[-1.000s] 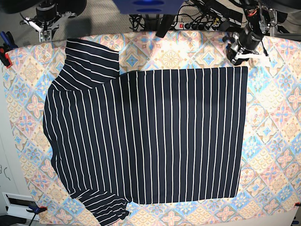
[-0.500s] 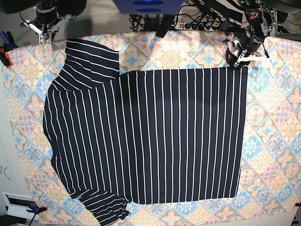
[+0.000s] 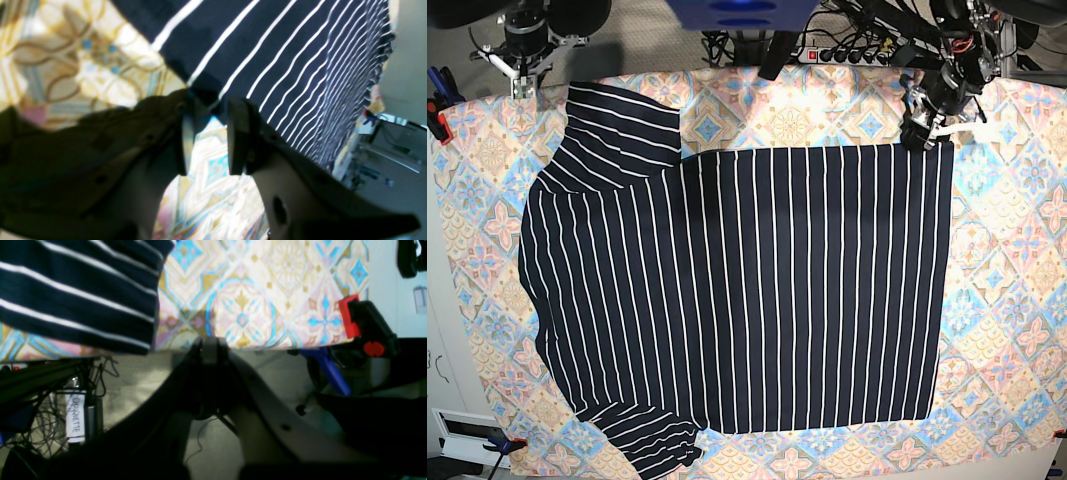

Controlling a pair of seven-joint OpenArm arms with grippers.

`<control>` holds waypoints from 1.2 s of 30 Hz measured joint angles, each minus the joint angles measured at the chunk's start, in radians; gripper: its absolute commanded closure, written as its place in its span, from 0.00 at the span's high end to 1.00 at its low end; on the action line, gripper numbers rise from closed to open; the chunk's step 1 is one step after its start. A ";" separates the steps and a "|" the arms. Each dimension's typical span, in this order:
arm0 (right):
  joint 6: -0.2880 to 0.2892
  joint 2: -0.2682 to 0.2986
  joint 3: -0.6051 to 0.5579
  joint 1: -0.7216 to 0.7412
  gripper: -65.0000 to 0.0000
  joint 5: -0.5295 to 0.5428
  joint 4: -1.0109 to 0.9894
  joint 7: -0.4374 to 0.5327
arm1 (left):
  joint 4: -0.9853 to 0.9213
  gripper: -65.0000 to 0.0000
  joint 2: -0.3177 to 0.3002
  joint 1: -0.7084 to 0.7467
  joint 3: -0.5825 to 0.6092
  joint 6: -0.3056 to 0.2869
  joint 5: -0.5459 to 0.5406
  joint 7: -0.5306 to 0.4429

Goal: Fold the T-shirt properly
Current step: 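Lower the left gripper to the shirt's shoulder corner and grasp it, then lower the right gripper to the collar-side shoulder and grasp it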

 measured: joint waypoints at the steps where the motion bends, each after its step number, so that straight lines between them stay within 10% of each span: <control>1: 0.000 0.000 0.000 0.000 0.00 0.000 0.000 0.000 | -0.005 0.27 -0.001 -0.007 0.000 -0.002 -0.004 0.002; 14: 0.000 0.000 0.000 -0.002 0.00 0.000 0.000 -0.001 | -0.136 0.25 -0.009 -0.109 -0.006 -0.034 -0.045 -0.006; 21: -0.008 0.000 -0.028 -0.002 0.01 0.000 0.000 -0.001 | -0.142 0.00 -0.009 -0.112 -0.005 -0.022 -0.025 -0.013; 36: 0.000 -0.004 -0.103 0.113 0.31 0.004 -0.007 -0.109 | -0.142 0.00 -0.010 -0.101 0.000 -0.026 -0.029 -0.027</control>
